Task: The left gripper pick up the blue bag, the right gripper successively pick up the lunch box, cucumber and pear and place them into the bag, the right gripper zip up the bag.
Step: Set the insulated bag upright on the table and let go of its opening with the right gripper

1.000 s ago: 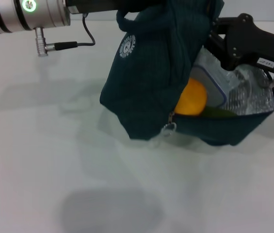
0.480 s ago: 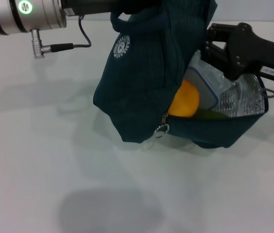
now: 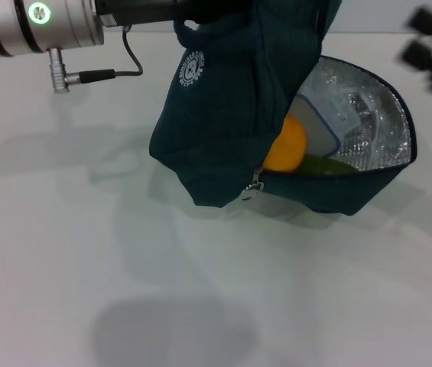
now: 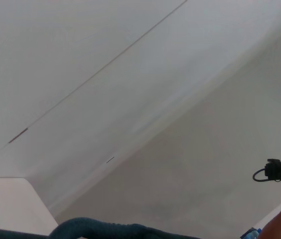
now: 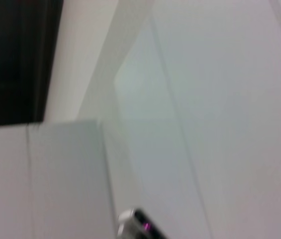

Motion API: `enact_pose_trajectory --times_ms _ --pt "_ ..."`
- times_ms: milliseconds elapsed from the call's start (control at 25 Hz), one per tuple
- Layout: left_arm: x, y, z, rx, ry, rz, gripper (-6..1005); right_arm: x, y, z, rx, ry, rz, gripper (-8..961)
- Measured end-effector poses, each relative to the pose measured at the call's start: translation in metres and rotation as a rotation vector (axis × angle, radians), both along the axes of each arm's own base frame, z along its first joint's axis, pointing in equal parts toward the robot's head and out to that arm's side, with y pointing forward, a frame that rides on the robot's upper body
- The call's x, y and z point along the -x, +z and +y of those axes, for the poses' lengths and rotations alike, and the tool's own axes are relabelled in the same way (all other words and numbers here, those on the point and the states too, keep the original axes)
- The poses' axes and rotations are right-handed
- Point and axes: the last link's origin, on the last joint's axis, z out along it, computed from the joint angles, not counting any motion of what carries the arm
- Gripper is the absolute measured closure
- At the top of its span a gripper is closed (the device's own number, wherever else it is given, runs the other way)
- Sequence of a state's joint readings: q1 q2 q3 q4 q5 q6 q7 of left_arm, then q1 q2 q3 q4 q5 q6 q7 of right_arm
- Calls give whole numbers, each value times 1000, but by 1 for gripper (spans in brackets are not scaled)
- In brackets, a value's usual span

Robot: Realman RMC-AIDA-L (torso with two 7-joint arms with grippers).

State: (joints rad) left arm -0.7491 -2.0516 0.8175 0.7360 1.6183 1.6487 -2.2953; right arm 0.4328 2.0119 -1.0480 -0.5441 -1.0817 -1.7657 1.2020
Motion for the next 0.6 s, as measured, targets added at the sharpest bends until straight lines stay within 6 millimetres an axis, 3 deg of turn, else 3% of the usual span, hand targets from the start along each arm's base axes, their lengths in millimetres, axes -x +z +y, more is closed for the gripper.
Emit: enact_pose_trajectory --times_ms 120,320,480,600 --pt "1 0 0 0 0 1 946 -19 18 -10 -35 -67 55 348" --pt "1 -1 0 0 -1 5 946 -56 36 0 -19 -322 51 346" --pt "2 -1 -1 0 -4 8 946 -81 24 21 96 -545 -50 348" --pt "1 -2 -1 2 -5 8 946 -87 9 30 159 -618 -101 349"
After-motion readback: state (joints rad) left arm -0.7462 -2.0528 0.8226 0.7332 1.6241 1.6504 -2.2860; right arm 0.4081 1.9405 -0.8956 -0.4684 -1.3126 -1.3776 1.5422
